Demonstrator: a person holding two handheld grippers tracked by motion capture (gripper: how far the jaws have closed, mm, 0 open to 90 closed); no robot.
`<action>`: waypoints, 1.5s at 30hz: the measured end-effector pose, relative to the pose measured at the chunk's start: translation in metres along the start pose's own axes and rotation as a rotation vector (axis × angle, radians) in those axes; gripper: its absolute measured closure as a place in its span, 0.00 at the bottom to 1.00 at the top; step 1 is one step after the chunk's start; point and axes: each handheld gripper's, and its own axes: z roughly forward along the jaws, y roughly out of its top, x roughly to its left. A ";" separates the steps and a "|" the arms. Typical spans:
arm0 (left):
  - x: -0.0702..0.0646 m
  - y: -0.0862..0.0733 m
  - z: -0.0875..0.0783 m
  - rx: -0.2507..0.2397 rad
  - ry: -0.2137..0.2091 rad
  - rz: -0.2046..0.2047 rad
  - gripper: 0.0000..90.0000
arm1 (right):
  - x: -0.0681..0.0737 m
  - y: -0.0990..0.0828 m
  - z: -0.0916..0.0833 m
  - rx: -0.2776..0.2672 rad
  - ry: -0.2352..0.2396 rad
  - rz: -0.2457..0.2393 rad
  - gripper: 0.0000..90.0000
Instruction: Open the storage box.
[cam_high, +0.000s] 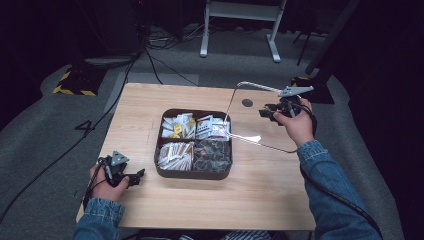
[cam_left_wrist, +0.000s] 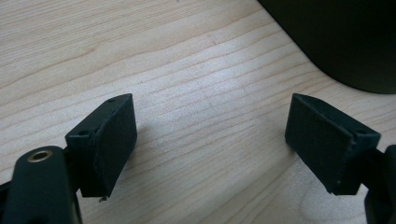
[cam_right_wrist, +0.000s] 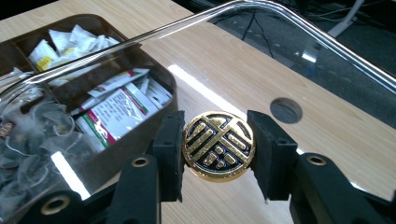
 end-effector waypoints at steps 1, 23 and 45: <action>0.000 0.000 0.000 0.000 0.000 0.000 0.19 | -0.002 -0.002 0.000 0.003 -0.002 0.003 0.66; 0.000 0.000 0.000 0.000 0.000 0.000 0.19 | -0.041 -0.055 0.010 0.070 -0.055 0.102 0.66; 0.000 0.001 0.000 0.005 0.001 0.001 0.19 | -0.045 -0.096 0.038 0.125 -0.034 0.151 0.66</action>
